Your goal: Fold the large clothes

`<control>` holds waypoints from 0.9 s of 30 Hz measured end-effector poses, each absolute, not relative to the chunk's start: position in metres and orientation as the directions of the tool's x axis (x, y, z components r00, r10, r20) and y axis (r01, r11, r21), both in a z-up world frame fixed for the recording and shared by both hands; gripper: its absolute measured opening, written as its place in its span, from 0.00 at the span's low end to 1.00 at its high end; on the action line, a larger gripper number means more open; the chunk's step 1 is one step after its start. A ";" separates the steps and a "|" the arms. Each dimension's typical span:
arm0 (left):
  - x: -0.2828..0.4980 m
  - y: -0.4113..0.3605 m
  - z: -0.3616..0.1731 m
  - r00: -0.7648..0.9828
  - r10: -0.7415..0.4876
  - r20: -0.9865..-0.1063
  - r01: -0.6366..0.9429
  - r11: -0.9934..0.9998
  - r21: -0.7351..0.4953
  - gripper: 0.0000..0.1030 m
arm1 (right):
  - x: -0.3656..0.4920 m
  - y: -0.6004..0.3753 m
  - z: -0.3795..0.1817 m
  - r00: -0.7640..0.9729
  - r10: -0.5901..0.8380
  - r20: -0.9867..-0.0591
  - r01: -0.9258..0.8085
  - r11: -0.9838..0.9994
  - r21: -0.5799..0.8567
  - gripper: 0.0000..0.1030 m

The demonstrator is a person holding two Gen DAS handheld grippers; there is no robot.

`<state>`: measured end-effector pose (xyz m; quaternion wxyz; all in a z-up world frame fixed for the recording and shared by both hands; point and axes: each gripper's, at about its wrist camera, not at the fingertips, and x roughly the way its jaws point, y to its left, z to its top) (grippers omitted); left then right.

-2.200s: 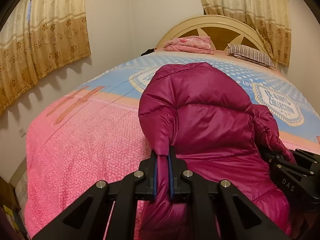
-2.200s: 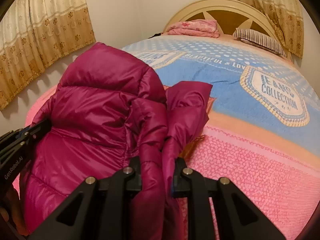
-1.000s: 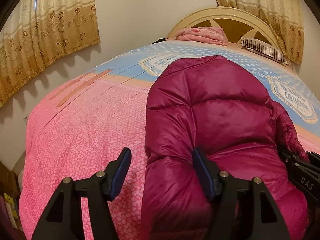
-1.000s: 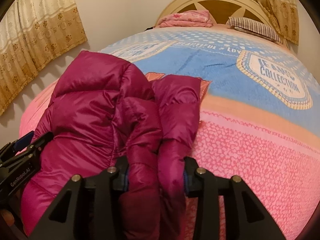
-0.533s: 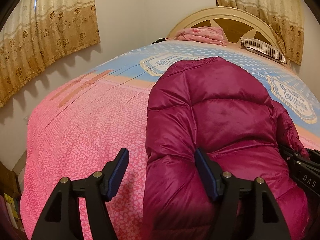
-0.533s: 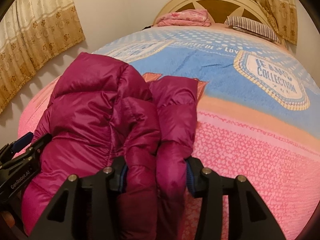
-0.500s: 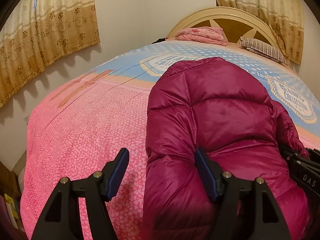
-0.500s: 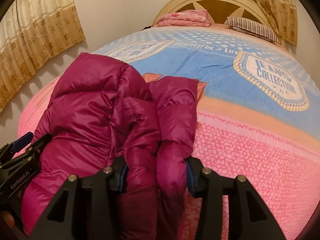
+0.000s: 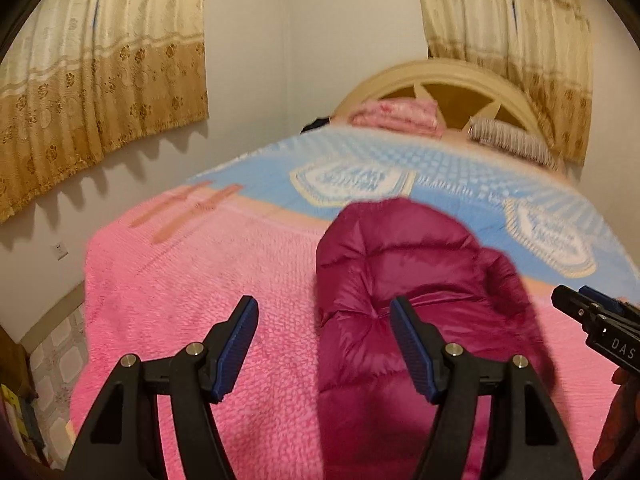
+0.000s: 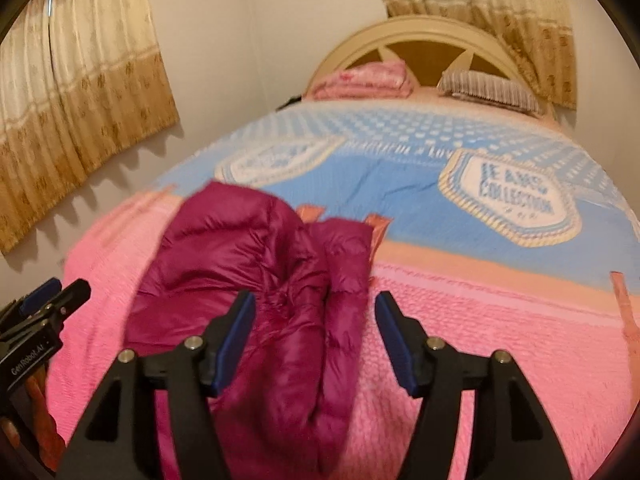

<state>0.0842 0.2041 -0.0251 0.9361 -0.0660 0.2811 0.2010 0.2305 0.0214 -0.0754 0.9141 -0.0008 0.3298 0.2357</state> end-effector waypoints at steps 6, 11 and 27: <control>0.048 0.194 0.004 0.808 0.336 -0.484 -0.393 0.919 -0.019 0.67 | 0.193 0.009 -0.047 0.709 0.455 -0.538 -0.427 0.885 0.186 0.68; 0.035 0.187 0.010 0.823 0.325 -0.465 -0.374 0.927 -0.013 0.68 | 0.178 0.016 -0.035 0.727 0.460 -0.509 -0.448 0.881 0.155 0.70; 0.029 0.191 0.006 0.817 0.327 -0.476 -0.382 0.924 -0.020 0.68 | 0.168 0.016 -0.037 0.724 0.469 -0.506 -0.462 0.874 0.148 0.70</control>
